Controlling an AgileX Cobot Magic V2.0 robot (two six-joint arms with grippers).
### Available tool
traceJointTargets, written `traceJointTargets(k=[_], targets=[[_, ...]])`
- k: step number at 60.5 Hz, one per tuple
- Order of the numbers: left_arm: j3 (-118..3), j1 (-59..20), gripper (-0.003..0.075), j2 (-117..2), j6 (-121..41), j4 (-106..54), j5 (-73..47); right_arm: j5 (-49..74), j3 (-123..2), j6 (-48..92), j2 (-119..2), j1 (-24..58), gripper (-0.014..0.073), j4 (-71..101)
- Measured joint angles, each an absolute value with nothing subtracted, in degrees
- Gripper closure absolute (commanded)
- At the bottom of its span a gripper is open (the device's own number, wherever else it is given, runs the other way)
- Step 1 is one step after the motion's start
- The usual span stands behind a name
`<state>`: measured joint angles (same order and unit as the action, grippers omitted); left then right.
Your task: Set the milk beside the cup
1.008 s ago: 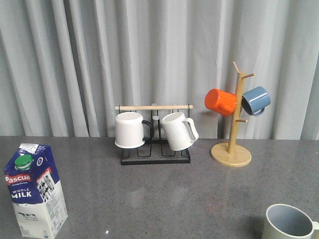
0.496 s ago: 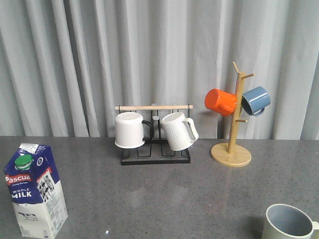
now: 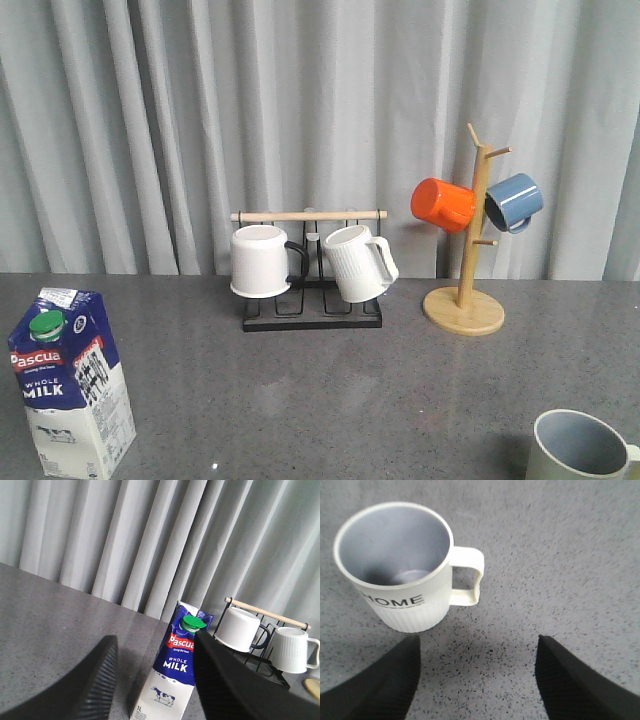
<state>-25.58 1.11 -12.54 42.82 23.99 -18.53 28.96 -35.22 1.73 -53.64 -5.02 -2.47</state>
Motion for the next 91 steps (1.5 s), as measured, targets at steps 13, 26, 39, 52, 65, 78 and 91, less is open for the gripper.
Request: traceJointTargets(k=[13, 26, 39, 52, 65, 78, 91], targets=[[-25.6, 1.1, 0.0372, -12.5, 42.8, 23.9, -19.7, 22.6, -35.0, 1.7, -61.2, -5.0, 0.0125, -3.7], [-25.6, 1.1, 0.0372, -12.5, 42.8, 23.9, -19.8, 19.8, -35.0, 1.6, -66.2, -5.0, 0.0125, -6.8], [-25.6, 1.1, 0.0372, -12.5, 42.8, 23.9, -19.9, 17.4, -35.0, 0.6, -68.7, -7.3, 0.0125, -8.5], [-25.6, 1.1, 0.0372, -12.5, 42.8, 23.9, -20.2, 15.0, -35.0, 0.4, -68.9, -7.5, 0.0125, -8.6], [-25.6, 1.1, 0.0372, -12.5, 42.8, 23.9, -20.8, 13.7, -35.0, 0.0, -68.9, -7.5, 0.0126, -8.6], [-25.6, 1.1, 0.0372, -12.5, 42.8, 23.9, -21.2, 12.3, -35.0, 0.0, -71.6, -7.5, 0.0131, -8.6], [-25.6, 1.1, 0.0372, -12.5, 42.8, 23.9, -22.5, 5.6, -35.0, 0.0, -76.7, -7.5, 0.0131, -9.0]])
